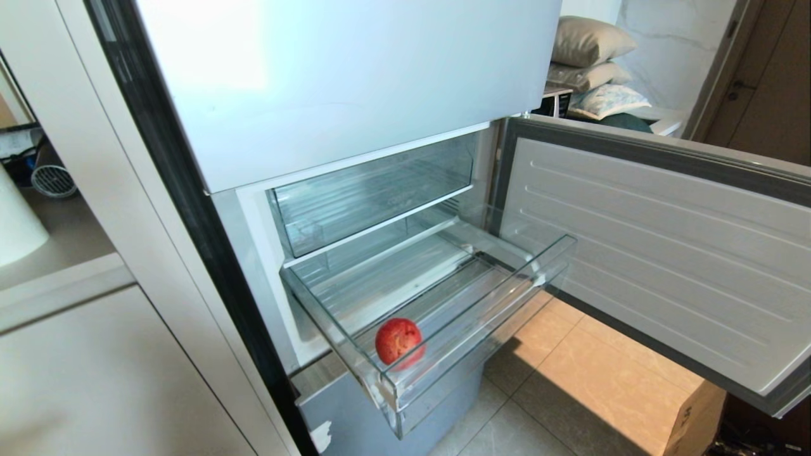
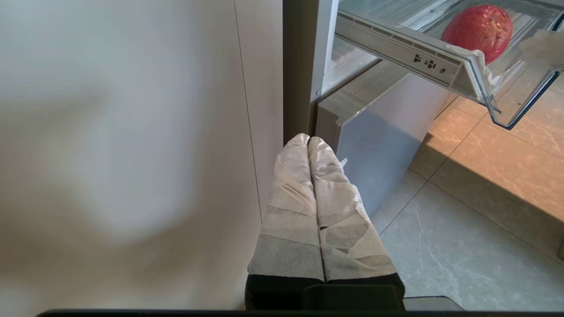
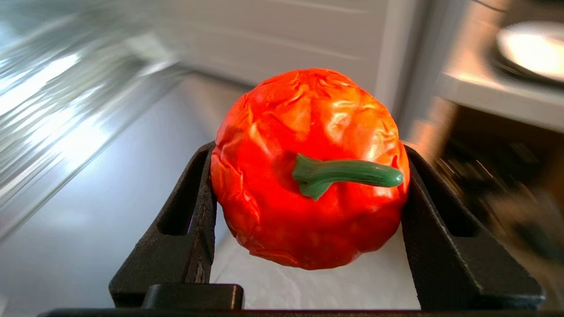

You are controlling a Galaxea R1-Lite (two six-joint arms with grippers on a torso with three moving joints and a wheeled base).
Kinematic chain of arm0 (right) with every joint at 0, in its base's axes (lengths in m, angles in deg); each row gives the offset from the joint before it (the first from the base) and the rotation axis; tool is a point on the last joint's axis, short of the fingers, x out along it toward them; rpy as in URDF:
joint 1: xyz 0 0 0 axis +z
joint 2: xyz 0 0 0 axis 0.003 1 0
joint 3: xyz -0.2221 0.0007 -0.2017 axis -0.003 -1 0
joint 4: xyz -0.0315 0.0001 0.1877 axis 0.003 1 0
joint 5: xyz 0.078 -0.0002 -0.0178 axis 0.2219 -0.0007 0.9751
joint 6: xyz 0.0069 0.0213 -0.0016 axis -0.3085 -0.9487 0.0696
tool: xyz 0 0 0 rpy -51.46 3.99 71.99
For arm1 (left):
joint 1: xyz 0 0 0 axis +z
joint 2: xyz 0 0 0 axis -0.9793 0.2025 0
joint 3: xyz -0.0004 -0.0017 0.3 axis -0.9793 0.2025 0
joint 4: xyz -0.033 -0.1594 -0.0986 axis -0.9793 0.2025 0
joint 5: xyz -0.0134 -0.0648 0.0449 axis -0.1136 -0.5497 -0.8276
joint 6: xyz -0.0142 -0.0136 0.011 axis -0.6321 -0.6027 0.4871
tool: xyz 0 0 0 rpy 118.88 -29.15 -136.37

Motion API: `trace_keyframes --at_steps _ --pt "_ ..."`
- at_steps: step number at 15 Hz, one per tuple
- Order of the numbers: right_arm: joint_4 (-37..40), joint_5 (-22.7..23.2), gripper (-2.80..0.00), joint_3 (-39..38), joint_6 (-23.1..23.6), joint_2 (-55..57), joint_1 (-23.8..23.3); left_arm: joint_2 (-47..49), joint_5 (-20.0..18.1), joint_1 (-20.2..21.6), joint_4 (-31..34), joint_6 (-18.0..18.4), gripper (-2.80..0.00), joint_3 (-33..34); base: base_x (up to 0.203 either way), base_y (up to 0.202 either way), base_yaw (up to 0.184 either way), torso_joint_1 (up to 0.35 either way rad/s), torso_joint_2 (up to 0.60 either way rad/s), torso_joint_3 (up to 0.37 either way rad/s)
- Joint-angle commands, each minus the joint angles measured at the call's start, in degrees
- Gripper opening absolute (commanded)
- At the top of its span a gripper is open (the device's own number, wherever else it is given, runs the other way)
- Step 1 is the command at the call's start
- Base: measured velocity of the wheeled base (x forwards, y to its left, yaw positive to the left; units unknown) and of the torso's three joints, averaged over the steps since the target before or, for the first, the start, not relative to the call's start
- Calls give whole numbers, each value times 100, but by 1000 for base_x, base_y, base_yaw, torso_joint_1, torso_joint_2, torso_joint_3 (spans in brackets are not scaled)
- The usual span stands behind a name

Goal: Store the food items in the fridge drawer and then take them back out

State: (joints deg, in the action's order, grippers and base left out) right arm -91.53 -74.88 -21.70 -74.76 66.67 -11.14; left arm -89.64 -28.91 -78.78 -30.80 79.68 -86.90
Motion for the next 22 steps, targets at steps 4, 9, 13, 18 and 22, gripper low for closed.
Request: trace_keyframes --at_steps 4,9,13,18,22 --pt "-1075 27 -280 808 -257 3435 -2599 -2 -1 2 7 -1 -280 1 0 0 0 0 0 0" --pt "-2298 -61 -280 1707 -291 5730 -4047 -2 -1 2 7 -1 -280 1 0 0 0 0 0 0" --pt "-2468 -45 -280 2793 -329 7255 -4844 -2 -1 2 7 -1 -280 1 0 0 0 0 0 0" --pt "-2492 134 -280 4448 -356 9052 -5703 -2 4 2 7 -1 -280 1 0 0 0 0 0 0" --pt "-2488 221 -280 5738 -596 10033 -5872 -2 -1 -6 7 -1 -280 1 0 0 0 0 0 0"
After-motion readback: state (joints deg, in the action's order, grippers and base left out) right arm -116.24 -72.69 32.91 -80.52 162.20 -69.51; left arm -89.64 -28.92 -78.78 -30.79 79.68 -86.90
